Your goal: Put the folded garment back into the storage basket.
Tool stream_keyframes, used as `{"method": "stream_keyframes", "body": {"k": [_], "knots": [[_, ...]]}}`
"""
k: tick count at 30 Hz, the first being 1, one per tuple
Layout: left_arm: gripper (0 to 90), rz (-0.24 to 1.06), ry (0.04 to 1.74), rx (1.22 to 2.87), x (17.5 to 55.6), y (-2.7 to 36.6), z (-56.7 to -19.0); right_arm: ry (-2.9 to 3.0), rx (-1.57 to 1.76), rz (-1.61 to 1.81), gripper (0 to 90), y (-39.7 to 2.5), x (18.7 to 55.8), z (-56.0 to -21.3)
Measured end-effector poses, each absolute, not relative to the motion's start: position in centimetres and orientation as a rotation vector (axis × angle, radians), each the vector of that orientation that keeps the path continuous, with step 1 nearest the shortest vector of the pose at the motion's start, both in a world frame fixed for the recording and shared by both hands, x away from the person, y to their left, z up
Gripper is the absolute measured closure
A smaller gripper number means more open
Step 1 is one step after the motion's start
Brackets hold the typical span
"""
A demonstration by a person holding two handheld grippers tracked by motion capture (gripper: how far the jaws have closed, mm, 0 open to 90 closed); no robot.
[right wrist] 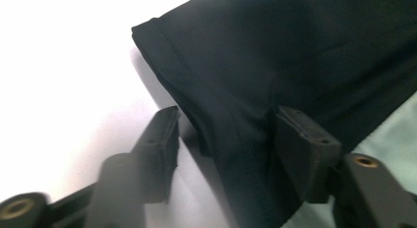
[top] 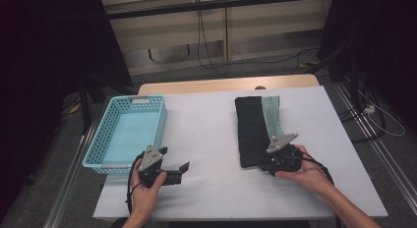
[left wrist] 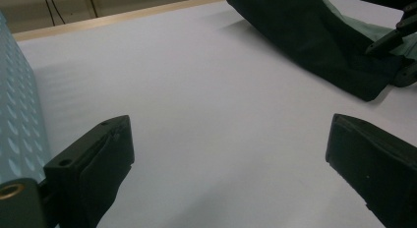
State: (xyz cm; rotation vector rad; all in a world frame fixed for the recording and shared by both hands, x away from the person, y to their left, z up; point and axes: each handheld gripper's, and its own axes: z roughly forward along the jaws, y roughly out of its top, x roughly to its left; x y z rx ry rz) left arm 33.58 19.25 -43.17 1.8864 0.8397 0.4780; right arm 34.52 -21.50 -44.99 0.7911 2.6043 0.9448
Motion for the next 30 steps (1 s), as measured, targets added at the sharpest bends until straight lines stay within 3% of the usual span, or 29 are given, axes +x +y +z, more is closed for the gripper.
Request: {"method": "stream_keyframes", "body": {"k": [1, 8, 9, 30], "knots": [[4.3, 0.469, 0.840, 1.881, 33.63, 19.25, -43.18, 2.608, 0.781, 0.934, 53.4, -21.45, 34.71, -44.90], [4.3, 0.470, 0.847, 1.873, 33.66, 19.38, -43.12, 2.590, 0.777, 0.941, 68.5, -21.53, 35.10, -44.94], [4.4, 0.468, 0.848, 1.870, 33.67, 19.40, -43.12, 2.577, 0.772, 0.935, 74.4, -21.65, 35.29, -44.95], [4.3, 0.466, 0.827, 1.879, 33.53, 19.14, -43.16, 2.523, 0.905, 1.029, 82.6, -22.22, 34.96, -44.02]]}}
